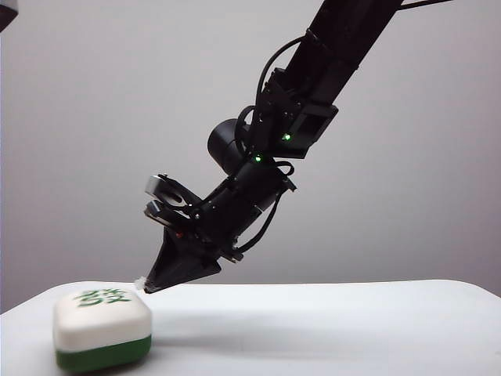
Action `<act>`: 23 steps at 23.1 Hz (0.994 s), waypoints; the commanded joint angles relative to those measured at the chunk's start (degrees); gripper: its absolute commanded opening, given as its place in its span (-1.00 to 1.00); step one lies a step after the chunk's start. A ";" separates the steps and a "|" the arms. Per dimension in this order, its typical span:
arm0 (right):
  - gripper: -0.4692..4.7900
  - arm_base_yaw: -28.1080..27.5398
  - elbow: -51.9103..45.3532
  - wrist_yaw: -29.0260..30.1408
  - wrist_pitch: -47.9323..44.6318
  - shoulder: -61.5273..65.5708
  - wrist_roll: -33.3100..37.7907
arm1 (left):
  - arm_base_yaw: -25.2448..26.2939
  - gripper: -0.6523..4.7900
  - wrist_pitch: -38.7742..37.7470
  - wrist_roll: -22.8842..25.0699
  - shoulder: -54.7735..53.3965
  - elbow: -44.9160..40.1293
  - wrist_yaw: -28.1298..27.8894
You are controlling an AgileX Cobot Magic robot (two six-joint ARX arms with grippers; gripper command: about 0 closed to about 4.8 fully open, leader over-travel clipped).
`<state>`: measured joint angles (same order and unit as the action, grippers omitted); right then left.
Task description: Move the foam mahjong from the right side of the table to the left side of the table.
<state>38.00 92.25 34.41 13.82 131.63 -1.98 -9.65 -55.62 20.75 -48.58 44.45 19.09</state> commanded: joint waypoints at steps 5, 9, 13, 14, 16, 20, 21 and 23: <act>-0.84 0.24 0.07 0.33 5.68 -0.24 -2.12 | 0.02 -0.78 -5.75 -0.20 0.85 0.63 0.17; -0.84 0.37 0.07 3.19 6.01 -0.26 -1.40 | 0.04 -0.78 -8.24 -0.20 1.84 1.14 0.13; -0.84 2.21 0.04 4.74 5.90 -0.26 -0.98 | 0.04 -0.78 -9.20 -0.22 5.33 1.14 0.02; -0.84 2.49 0.04 4.55 5.90 -0.26 -0.98 | 0.04 -0.78 -9.29 -0.22 5.73 1.14 0.00; -0.84 3.34 0.04 4.68 5.81 -0.20 -0.98 | 0.04 -0.78 -9.66 -0.22 6.73 1.16 0.00; -0.84 4.63 0.04 3.80 5.05 -0.20 -1.05 | 0.04 -0.78 -10.10 -0.20 7.65 1.18 0.00; -0.84 4.81 0.04 3.17 4.72 -0.17 -1.01 | 0.04 -0.78 -10.19 -0.20 7.85 1.18 0.00; -0.84 4.74 0.04 2.47 4.44 -0.15 -1.03 | 0.04 -0.78 -10.38 -0.20 7.98 1.18 -0.02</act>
<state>42.87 92.23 37.78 19.35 131.66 -2.98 -9.65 -65.73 20.75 -40.88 45.28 18.98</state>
